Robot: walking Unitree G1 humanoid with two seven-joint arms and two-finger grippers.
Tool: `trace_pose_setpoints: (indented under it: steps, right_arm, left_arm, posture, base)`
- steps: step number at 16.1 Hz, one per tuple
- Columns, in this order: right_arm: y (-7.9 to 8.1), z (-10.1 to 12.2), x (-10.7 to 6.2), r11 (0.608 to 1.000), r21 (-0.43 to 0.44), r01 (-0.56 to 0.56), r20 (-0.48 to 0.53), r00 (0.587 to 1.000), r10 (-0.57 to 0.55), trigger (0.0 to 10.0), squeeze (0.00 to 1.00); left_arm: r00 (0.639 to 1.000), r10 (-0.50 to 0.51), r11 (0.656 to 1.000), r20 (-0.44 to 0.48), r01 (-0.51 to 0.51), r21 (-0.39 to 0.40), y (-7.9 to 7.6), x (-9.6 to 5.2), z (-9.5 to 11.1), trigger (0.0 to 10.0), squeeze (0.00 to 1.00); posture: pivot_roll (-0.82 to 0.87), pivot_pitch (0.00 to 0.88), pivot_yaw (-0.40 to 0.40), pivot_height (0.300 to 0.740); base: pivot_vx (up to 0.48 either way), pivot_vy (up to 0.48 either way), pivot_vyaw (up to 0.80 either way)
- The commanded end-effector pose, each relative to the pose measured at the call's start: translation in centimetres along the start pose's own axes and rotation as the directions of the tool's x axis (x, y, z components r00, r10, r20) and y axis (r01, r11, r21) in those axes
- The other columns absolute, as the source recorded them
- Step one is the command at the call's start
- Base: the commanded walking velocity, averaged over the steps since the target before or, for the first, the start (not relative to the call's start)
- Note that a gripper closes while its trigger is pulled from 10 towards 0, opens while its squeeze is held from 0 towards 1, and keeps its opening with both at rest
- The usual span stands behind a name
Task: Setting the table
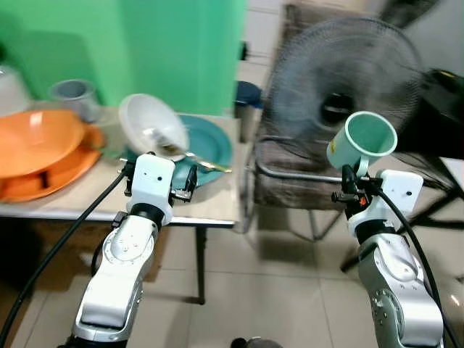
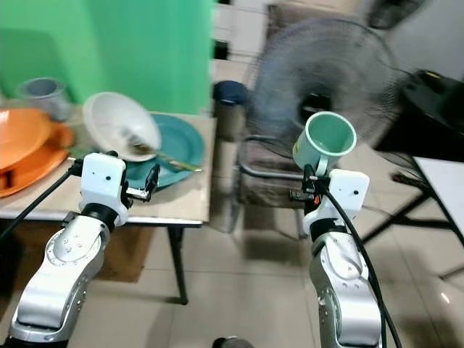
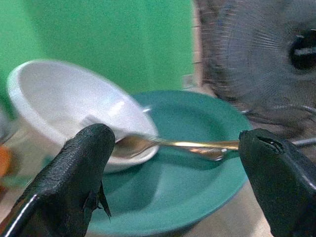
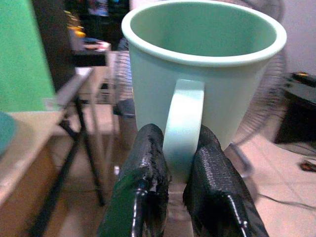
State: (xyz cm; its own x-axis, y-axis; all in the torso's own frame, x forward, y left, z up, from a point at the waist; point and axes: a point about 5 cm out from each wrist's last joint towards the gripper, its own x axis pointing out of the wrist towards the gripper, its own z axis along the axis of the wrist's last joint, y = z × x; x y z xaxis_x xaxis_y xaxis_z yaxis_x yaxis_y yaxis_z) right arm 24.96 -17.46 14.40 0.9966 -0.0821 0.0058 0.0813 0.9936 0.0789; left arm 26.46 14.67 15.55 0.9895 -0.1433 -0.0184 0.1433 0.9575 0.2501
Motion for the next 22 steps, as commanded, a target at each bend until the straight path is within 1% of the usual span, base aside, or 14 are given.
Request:
trace_pose_setpoints:
  steps: [1,2,3,6,7,8,9,10,12,15,16,17,20,22]
  right_arm:
    - [-0.2,0.1,-0.3,1.000,0.006,0.021,0.004,1.000,-0.021,10.0,0.00]
    - [-0.3,-0.1,-0.6,0.999,0.023,0.036,-0.003,0.999,-0.035,10.0,0.00]
    - [-0.5,0.0,-0.7,0.998,0.032,0.062,0.006,0.998,-0.062,10.0,0.00]
    - [-0.6,0.6,-0.4,0.998,0.018,0.066,0.032,0.997,-0.067,10.0,0.00]
    - [-0.6,0.8,-0.1,0.999,0.006,0.052,0.048,0.997,-0.052,10.0,0.00]
    - [-0.7,0.8,0.0,0.998,0.008,0.063,0.049,0.997,-0.064,10.0,0.00]
    - [-0.9,0.8,0.2,0.998,0.002,0.070,0.047,0.996,-0.070,10.0,0.00]
    - [-1.1,0.6,0.3,0.997,0.002,0.081,0.042,0.996,-0.081,10.0,0.00]
    - [-1.2,0.6,0.4,0.996,-0.014,0.093,0.041,0.995,-0.092,10.0,0.00]
    - [-1.6,0.0,0.1,0.995,-0.022,0.100,0.022,0.995,-0.100,10.0,0.00]
    - [-1.6,-0.3,-0.1,0.995,-0.019,0.094,0.010,0.996,-0.094,10.0,0.00]
    - [-1.6,-0.5,-0.1,0.995,0.010,0.098,0.002,0.995,-0.098,10.0,0.00]
    - [-1.0,0.0,0.6,0.997,0.009,0.073,0.013,0.997,-0.073,10.0,0.00]
    - [-1.1,0.1,0.6,0.998,0.017,0.066,0.020,0.998,-0.066,10.0,0.00]
  left_arm:
    - [1.000,-0.031,0.999,0.007,0.031,0.018,-0.4,0.0,-0.1,10.0,0.00]
    - [0.999,-0.048,0.999,0.004,0.048,-0.001,-0.6,-0.1,0.0,10.0,0.00]
    - [0.998,-0.056,0.998,0.015,0.056,0.021,-0.8,0.2,0.5,10.0,0.00]
    - [0.997,-0.069,0.997,0.044,0.067,0.044,-0.4,0.9,1.3,10.0,0.00]
    - [0.998,-0.046,0.999,0.047,0.046,0.011,0.0,1.1,1.5,10.0,0.00]
    - [0.998,-0.048,0.997,0.046,0.051,-0.051,0.1,1.2,1.5,10.0,0.00]
    - [0.999,-0.016,1.000,0.040,0.016,-0.004,0.4,1.2,1.3,10.0,0.00]
    - [0.999,-0.037,0.999,0.034,0.038,-0.032,0.2,1.2,0.9,10.0,0.00]
    - [0.998,-0.040,0.999,0.051,0.041,-0.015,0.2,1.3,0.9,10.0,0.00]
    - [0.998,-0.039,0.999,0.052,0.040,-0.021,0.0,1.3,0.7,10.0,0.00]
    - [0.997,-0.040,0.999,0.059,0.042,-0.026,0.0,1.3,0.8,10.0,0.00]
    - [0.997,-0.048,0.998,0.067,0.050,-0.026,0.0,1.3,1.0,10.0,0.00]
    - [0.997,-0.043,0.998,0.070,0.046,-0.051,0.4,1.7,1.0,10.0,0.00]
    - [0.995,-0.052,0.997,0.080,0.056,-0.044,0.4,1.9,1.3,10.0,0.00]
  posture:
    - [0.01,0.000,-0.087,0.740]
    - [0.01,0.000,-0.072,0.740]
    - [0.00,0.000,-0.073,0.740]
    - [0.01,0.000,-0.054,0.740]
    - [0.01,0.000,-0.047,0.740]
    - [0.00,0.000,-0.045,0.740]
    - [-0.01,0.000,-0.039,0.740]
    - [-0.01,0.000,-0.041,0.740]
    - [-0.02,0.000,-0.037,0.740]
    - [-0.03,0.000,-0.050,0.740]
    - [-0.02,0.000,-0.049,0.740]
    - [-0.02,0.000,-0.052,0.740]
    - [-0.02,0.000,-0.046,0.740]
    - [-0.02,0.000,-0.043,0.740]
  base:
    - [0.000,0.000,-0.80]
    - [0.000,0.000,-0.80]
    - [0.000,0.000,-0.80]
    - [0.000,0.000,-0.80]
    - [0.000,0.000,-0.80]
    - [0.000,0.000,-0.80]
    - [0.000,0.000,-0.80]
    - [0.000,0.000,-0.80]
    - [0.000,0.000,-0.80]
    - [0.000,0.000,-0.80]
    - [0.000,0.000,-0.80]
    - [0.000,0.000,-0.80]
    - [0.162,0.000,-0.80]
    - [0.293,0.000,-0.70]
